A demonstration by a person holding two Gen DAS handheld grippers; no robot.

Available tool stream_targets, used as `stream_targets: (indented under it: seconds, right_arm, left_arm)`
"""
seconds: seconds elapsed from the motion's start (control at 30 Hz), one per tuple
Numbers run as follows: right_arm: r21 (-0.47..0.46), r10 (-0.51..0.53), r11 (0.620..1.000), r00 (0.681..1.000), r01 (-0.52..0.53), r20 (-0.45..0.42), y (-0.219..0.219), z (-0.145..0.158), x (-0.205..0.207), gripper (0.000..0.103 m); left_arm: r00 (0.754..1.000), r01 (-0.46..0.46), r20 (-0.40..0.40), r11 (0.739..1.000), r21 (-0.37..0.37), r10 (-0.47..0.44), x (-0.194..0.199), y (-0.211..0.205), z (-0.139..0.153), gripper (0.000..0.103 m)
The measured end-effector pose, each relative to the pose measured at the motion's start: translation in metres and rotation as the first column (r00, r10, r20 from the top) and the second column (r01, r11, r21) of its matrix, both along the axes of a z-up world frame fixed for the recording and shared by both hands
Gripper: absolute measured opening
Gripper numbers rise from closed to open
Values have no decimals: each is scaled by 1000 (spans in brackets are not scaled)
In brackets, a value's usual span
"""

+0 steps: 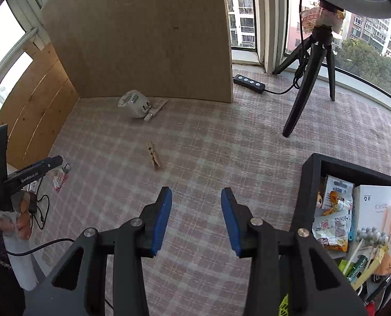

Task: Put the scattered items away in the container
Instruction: 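Grasp the wooden clothespin with the right gripper while the left grasps the white patterned lighter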

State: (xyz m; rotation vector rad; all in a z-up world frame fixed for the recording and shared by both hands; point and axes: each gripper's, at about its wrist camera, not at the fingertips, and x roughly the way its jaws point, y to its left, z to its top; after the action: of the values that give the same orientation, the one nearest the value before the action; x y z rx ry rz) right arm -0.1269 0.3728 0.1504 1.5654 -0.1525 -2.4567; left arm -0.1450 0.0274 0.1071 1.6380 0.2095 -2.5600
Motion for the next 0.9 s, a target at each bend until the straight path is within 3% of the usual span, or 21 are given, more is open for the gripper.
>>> stream_targets:
  seconds: [0.1,0.27,0.4,0.63,0.9]
  right_arm:
    - [39,55,998,998,-56,21,-25,-12,-14,38]
    - [53,129,990,989,-133,74,-58,-33,-34,38]
    - [56,146,987,985,-152,93,-76,-45,-49,38]
    - [77,172,980,977,-182,123,-98,-67,-69,38]
    - [58,170,982,974,-180,151,-100,-83,-89,38]
  left_arm:
    - [994,-94,57,995,18,93,-4,-31,-14,48]
    - [964,-229,164,969,96,211,-14,-74,-40,48]
    - [938,-301,202,951,77,281,-24,-97,-53,48]
    - [921,-332,234,942,59,310,-36,-102,-72,48]
    - [933,-283,234,959,5,274,-39,-77,-86,42]
